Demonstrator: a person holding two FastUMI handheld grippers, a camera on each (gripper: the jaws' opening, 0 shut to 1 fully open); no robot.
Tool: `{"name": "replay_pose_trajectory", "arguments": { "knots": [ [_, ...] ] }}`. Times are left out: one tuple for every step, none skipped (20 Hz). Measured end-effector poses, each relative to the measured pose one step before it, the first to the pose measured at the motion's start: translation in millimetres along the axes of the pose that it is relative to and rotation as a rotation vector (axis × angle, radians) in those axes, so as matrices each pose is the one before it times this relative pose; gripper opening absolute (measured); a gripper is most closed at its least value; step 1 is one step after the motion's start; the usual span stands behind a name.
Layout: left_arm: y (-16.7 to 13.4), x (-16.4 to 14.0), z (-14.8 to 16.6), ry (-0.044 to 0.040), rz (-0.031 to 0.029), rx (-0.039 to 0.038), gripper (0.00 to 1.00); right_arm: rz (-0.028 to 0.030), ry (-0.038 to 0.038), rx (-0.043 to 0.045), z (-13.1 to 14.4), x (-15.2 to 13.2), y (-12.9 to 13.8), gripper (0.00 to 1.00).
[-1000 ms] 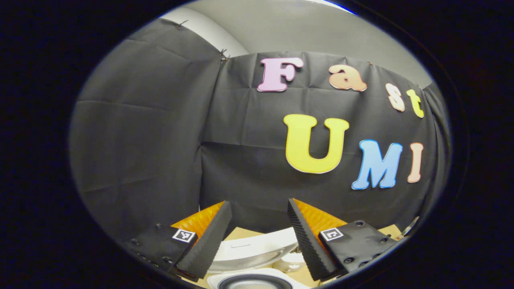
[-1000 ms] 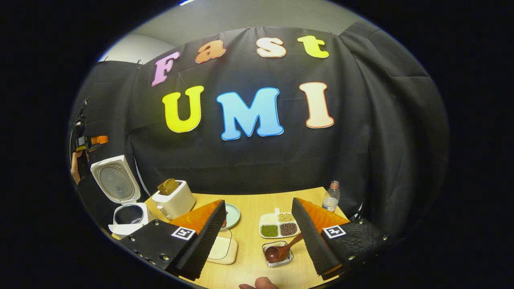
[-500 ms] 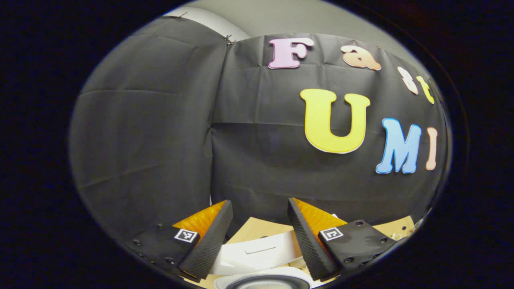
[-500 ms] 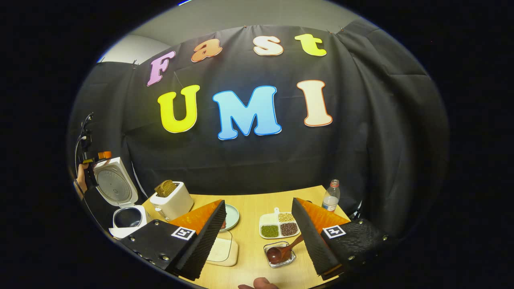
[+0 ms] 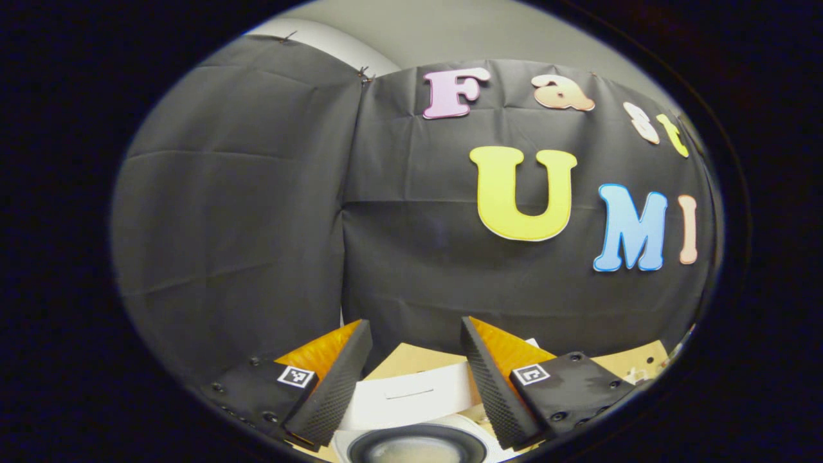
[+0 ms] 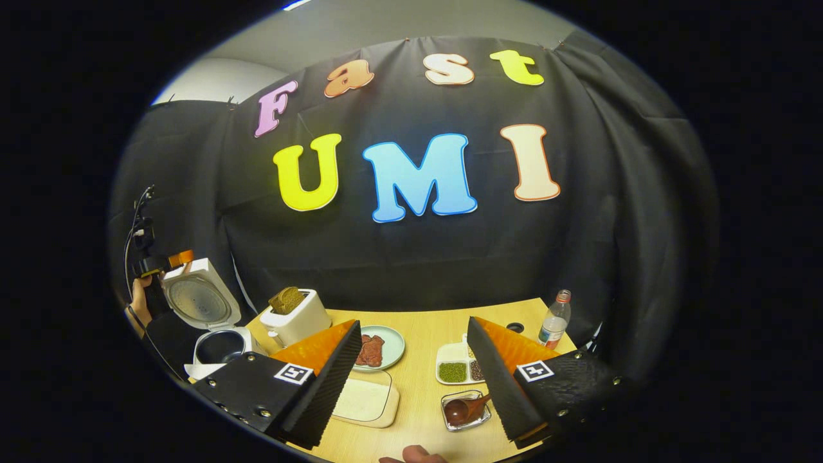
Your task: Close the left gripper, press the button to open the rice cooker; take a wooden spoon from the chopstick holder with the right hand, scoop a spoonful of rice and pour it into the rice cooker, then put the wooden spoon back into the chopstick holder.
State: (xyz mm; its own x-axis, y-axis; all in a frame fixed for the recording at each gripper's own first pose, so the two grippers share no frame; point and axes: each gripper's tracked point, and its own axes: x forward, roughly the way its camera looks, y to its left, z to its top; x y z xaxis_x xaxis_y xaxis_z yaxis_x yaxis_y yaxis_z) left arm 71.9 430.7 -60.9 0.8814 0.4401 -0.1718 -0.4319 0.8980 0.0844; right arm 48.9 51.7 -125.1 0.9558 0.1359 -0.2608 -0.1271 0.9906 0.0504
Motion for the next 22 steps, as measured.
{"name": "replay_pose_trajectory", "arguments": {
  "knots": [
    [-3.36, -8.07, -7.93, -0.00157, 0.00747, 0.01315, 0.93, 0.00564, -0.00011, -0.00057, 0.86, -1.92, -1.92, 1.00],
    [-3.99, -7.97, -6.70, -0.00198, 0.00512, 0.01085, 0.95, 0.00243, 0.00135, -0.00056, -0.84, -1.24, -2.78, 1.00],
    [-3.68, -8.95, -5.87, -0.00278, 0.00654, 0.01034, 0.95, 0.00036, 0.00289, 0.00145, -0.84, -0.52, -3.57, 1.00],
    [-3.87, -8.58, -4.94, -0.01262, 0.00649, 0.00878, 0.92, 0.00259, 0.00294, 0.00646, -0.86, -1.12, -3.47, 1.00],
    [-0.89, -9.81, -5.18, -0.00982, 0.01221, -0.00212, 0.95, 0.00318, 0.00481, 0.01116, -1.26, -1.30, -1.97, 1.00],
    [-1.91, -7.83, -7.17, -0.00541, 0.01775, 0.00350, 0.98, 0.00363, 0.00726, 0.01483, -1.58, -1.17, -2.19, 1.00],
    [-2.15, -7.64, -7.87, -0.00047, 0.01541, 0.00055, 0.98, 0.00278, 0.00513, 0.01119, -1.40, -1.16, -2.41, 1.00],
    [-1.87, -6.52, -6.04, 0.00232, 0.01278, 0.00204, 0.94, 0.00054, 0.00192, 0.00495, 0.04, -1.01, -2.29, 1.00],
    [-2.67, -7.00, -8.69, 0.00500, 0.00548, 0.00125, 0.95, 0.00005, -0.00068, -0.00130, -0.01, -2.19, -2.36, 1.00],
    [-2.70, -4.30, -6.12, 0.00998, -0.00114, -0.00623, 0.91, 0.00037, -0.00260, -0.00329, 1.45, -2.02, -2.05, 1.00],
    [-2.97, -6.55, -7.80, 0.00767, -0.00470, -0.00541, 0.99, 0.00061, -0.00233, -0.00079, 0.64, -2.07, -1.71, 1.00],
    [-2.78, -4.48, -5.89, 0.00637, -0.00685, 0.00408, 0.91, 0.00349, 0.00068, 0.00567, 0.08, -1.96, -1.41, 1.00],
    [-1.59, -3.03, -6.89, 0.00808, -0.00530, 0.00477, 0.95, 0.00526, 0.00196, 0.01293, -1.49, -1.90, -0.21, 1.00],
    [-0.06, -2.65, -4.30, 0.01030, 0.00076, -0.00054, 0.94, 0.00148, 0.00257, 0.01396, 0.06, -1.57, -2.04, 1.00],
    [4.43, -4.33, -5.05, 0.00978, 0.01767, 0.00296, 0.96, -0.00097, 0.00053, 0.01149, -0.36, -2.07, -2.65, 1.00],
    [4.55, -4.82, -1.98, 0.00100, 0.00971, -0.01100, 0.97, -0.00499, 0.00045, 0.00767, 0.23, -1.52, -2.50, 1.00],
    [-6.38, 3.08, -6.81, 0.00369, -0.01199, -0.01704, 0.98, -0.00136, 0.00084, 0.00609, -1.26, -0.93, -1.75, 0.99],
    [-3.91, -0.57, -6.05, 0.01509, -0.00800, 0.00264, 0.98, -0.00033, 0.00206, 0.00357, -0.19, -1.46, -1.34, 0.99],
    [-2.29, -2.95, -4.67, 0.00503, -0.00489, 0.00887, 0.92, 0.00074, 0.00279, -0.00007, -1.52, -1.23, -0.33, 0.99],
    [-3.63, 0.21, -3.50, 0.00743, -0.01136, 0.00633, 0.92, -0.00060, 0.00182, -0.00038, -0.42, -0.08, -0.43, 0.99],
    [-0.29, -0.91, -4.09, 0.00961, -0.00412, 0.00138, 0.96, 0.00312, 0.00243, 0.00305, -1.16, -0.34, 0.81, 0.99],
    [0.18, -1.28, -2.54, 0.00574, 0.00296, -0.00492, 0.95, 0.00462, 0.00161, 0.00481, -0.40, -0.15, 2.73, 0.99]
  ]
}}
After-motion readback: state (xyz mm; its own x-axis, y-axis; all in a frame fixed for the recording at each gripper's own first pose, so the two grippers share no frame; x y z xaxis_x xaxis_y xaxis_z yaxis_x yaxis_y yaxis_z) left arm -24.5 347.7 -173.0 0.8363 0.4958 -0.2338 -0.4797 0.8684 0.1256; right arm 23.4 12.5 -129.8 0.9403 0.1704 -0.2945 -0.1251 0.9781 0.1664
